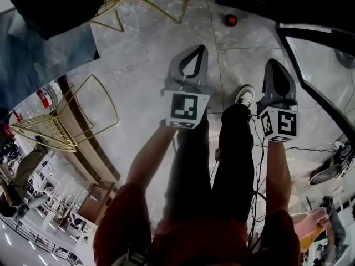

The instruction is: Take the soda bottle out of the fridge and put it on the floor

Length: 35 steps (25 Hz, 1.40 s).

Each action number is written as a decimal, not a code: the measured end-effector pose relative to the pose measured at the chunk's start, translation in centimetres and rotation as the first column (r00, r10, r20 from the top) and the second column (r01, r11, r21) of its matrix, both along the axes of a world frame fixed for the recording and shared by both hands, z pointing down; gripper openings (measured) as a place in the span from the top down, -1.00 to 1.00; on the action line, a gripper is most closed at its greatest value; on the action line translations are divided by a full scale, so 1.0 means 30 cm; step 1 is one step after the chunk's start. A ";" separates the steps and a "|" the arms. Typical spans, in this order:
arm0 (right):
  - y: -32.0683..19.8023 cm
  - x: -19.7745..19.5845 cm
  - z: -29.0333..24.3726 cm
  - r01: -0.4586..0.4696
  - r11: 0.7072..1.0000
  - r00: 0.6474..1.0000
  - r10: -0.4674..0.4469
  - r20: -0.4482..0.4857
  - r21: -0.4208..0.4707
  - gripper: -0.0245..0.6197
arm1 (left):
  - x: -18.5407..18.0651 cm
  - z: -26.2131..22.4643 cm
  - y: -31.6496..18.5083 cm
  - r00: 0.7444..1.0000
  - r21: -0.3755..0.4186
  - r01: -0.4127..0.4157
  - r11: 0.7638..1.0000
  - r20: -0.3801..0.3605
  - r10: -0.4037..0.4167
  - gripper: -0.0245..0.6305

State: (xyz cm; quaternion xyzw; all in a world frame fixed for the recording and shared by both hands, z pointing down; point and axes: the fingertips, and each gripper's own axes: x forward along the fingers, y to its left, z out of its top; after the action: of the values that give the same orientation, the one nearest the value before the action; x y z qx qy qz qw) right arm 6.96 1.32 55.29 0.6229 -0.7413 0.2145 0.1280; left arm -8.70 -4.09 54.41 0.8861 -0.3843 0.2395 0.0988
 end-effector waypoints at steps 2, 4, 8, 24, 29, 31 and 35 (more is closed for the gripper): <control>-0.006 0.017 -0.185 -0.011 1.000 1.000 0.011 -0.008 0.025 0.92 | 0.017 -0.182 -0.006 1.000 0.004 -0.001 1.000 -0.002 0.001 0.93; -0.008 0.036 -0.370 -0.022 0.999 0.999 0.024 -0.027 0.043 0.92 | 0.033 -0.360 -0.010 1.000 0.010 -0.008 1.000 -0.002 0.008 0.93; -0.005 0.058 -0.684 -0.053 0.998 0.998 0.053 -0.013 0.043 0.92 | 0.052 -0.684 -0.012 1.000 0.018 -0.008 1.000 -0.010 0.009 0.93; 0.110 -0.014 -1.514 -0.029 0.990 1.000 0.028 0.011 0.140 0.92 | 0.027 -1.522 0.133 0.993 0.055 0.092 0.994 -0.080 -0.087 0.93; 0.145 0.057 -1.678 -0.062 0.980 0.998 0.065 -0.011 0.188 0.92 | 0.038 -1.668 0.150 0.992 0.098 0.073 0.993 -0.107 -0.062 0.93; 0.149 0.096 -1.729 -0.063 0.978 0.997 0.072 -0.034 0.199 0.92 | 0.047 -1.711 0.143 0.992 0.118 0.068 0.991 -0.116 -0.054 0.93; 0.160 0.152 -1.850 -0.085 0.967 0.993 0.103 -0.061 0.240 0.92 | 0.058 -1.818 0.136 0.989 0.167 0.053 0.984 -0.144 -0.029 0.93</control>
State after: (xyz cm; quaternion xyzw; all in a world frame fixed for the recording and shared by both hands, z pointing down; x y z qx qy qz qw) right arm 11.52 6.12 -0.22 0.6756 -0.7261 0.1072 0.0693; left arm -6.96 0.00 -0.14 0.8978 -0.4138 0.1403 0.0543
